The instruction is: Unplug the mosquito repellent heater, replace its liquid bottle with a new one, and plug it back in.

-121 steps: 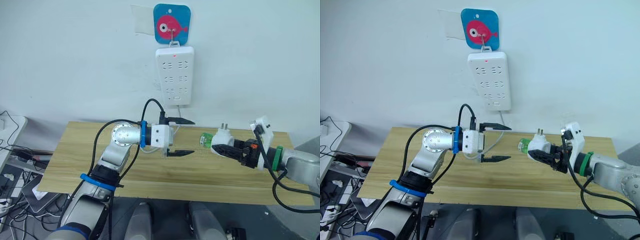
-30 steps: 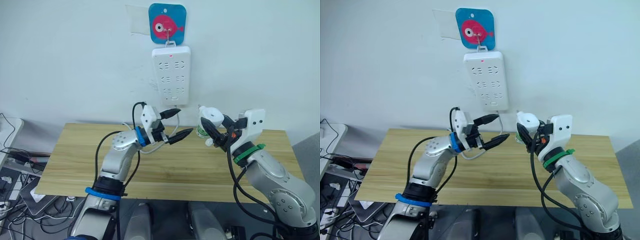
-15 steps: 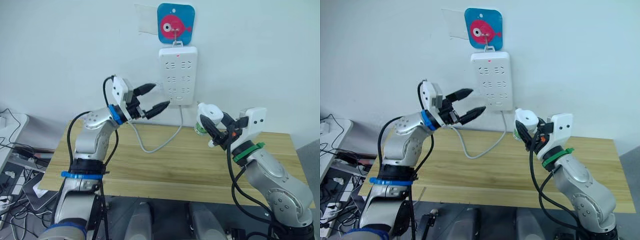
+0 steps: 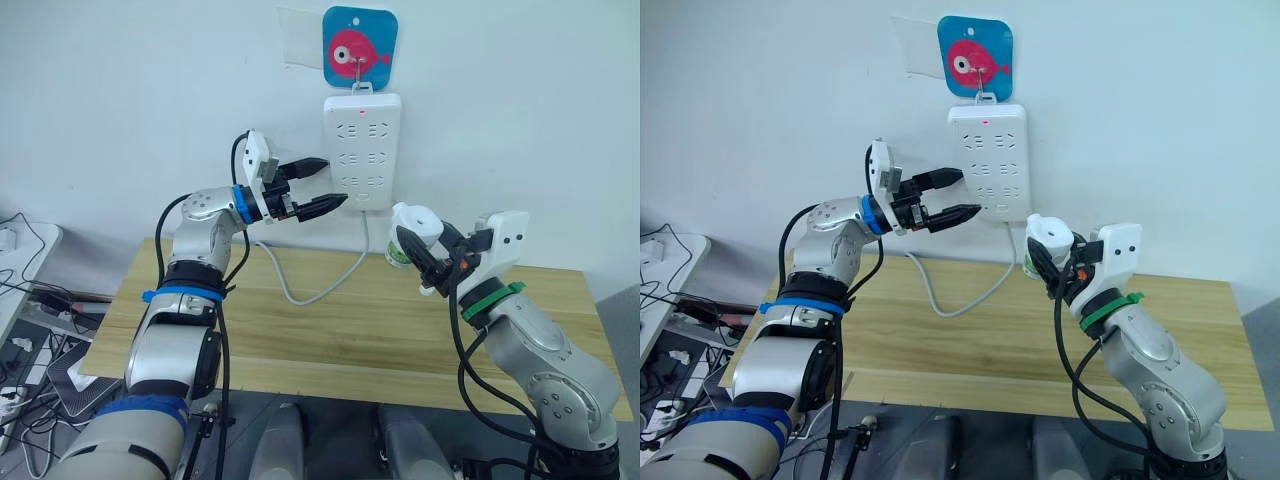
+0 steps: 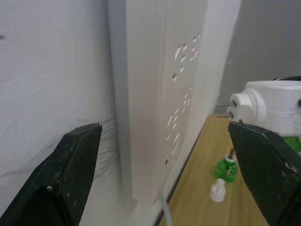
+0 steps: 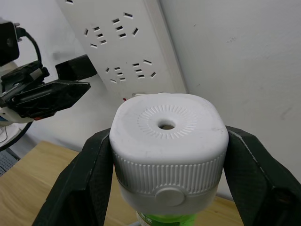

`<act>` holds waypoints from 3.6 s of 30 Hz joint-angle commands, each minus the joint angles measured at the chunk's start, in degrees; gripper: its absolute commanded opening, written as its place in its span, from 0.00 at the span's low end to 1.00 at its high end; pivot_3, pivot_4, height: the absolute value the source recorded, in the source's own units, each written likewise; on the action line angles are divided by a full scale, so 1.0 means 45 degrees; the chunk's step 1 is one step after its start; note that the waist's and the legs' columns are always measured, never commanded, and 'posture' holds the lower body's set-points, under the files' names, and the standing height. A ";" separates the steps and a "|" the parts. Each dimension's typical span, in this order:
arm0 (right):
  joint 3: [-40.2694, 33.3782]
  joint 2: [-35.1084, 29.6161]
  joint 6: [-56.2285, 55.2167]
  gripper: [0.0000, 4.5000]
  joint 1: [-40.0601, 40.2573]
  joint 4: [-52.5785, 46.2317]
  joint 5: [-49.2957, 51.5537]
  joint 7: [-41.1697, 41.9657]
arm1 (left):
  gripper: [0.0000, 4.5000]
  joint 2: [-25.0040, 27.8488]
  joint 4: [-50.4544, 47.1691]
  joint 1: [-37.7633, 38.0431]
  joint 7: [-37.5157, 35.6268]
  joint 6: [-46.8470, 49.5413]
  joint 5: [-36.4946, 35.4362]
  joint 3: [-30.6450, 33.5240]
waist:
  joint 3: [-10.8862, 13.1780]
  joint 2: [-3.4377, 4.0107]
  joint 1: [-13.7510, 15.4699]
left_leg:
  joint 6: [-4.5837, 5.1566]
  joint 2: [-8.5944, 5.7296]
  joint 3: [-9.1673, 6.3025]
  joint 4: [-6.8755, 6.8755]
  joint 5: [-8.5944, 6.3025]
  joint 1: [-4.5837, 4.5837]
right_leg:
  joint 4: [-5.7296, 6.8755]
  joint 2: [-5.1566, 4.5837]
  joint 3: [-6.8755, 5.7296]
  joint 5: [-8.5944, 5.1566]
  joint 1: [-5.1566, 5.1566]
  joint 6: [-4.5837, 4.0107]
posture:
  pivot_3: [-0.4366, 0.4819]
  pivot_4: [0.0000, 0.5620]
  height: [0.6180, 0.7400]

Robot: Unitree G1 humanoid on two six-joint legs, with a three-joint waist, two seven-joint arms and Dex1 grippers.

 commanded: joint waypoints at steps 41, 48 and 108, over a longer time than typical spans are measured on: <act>0.0577 0.1641 0.1544 0.65 -0.2254 -0.0108 -0.0844 -0.0687 | 0.34 -0.0139 0.1491 -0.1339 -0.0996 0.0256 0.0459 0.0750 | -0.0020 0.0002 -0.0313 | -0.0048 0.0000 -0.0011 0.0020 0.0074 -0.0076 | 0.0176 0.0003 0.0002 0.0000 -0.0151 -0.0005 | 0.42 0.32 1.00; 0.0297 0.1888 0.1567 0.65 -0.2335 -0.0151 -0.0846 -0.0692 | 0.34 -0.0110 0.1433 -0.1282 -0.1013 0.0257 0.0451 0.0760 | -0.0019 0.0002 -0.0325 | -0.0046 0.0000 -0.0011 0.0019 0.0073 -0.0076 | 0.0178 0.0003 0.0003 0.0000 -0.0154 -0.0005 | 0.42 0.33 1.00; 0.2407 0.3242 0.0016 0.65 -0.3986 0.2678 -0.4812 0.0251 | 0.34 -0.0362 -0.1091 -0.0568 -0.1900 0.4398 -0.0317 0.0998 | -0.0080 0.0006 -0.0687 | -0.0059 0.0011 -0.0047 0.0017 0.0114 -0.0056 | 0.0269 0.0019 -0.0015 0.0001 -0.0173 -0.0008 | 0.43 0.33 1.00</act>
